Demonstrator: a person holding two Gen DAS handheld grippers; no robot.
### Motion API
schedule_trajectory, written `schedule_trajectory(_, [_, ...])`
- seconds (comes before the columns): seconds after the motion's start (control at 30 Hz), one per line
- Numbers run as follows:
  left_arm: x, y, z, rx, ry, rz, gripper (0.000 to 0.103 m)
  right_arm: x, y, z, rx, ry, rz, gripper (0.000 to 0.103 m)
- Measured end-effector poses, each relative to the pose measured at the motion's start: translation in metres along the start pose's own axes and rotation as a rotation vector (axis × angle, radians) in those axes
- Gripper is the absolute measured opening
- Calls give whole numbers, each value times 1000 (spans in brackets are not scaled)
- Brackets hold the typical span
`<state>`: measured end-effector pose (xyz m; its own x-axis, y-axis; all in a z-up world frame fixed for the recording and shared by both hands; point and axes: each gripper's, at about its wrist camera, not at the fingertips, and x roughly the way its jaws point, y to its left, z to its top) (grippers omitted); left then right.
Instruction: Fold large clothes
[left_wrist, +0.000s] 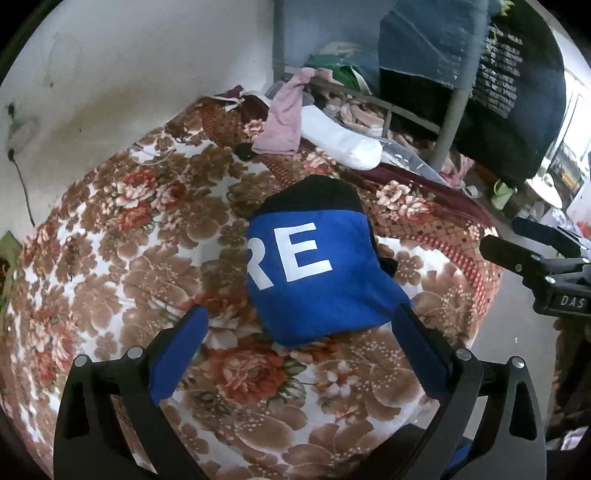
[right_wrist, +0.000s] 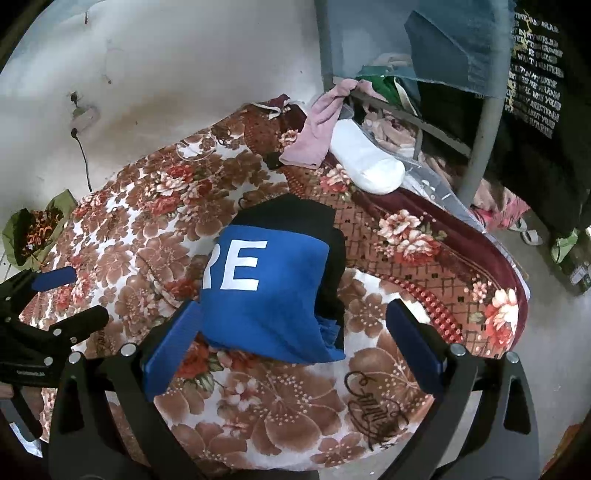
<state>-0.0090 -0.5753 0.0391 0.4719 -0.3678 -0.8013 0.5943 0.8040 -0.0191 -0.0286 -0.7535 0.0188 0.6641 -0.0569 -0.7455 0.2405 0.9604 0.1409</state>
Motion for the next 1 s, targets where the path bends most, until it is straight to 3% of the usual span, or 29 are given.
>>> schedule_trajectory(0.27, [2, 2, 7, 1, 24, -25, 98, 2, -1, -3, -35, 25, 48, 98])
schedule_trajectory(0.43, [3, -3, 7, 16, 36, -63, 98, 1, -2, -7, -27, 31, 50, 98])
schedule_trajectory(0.73, [-1, -11, 6, 50, 17, -44, 98, 5, -4, -11, -30, 55, 52, 98])
schedule_trajectory(1.0, [-1, -14, 7, 74, 34, -88, 98, 8, -6, -11, -21, 66, 61, 98])
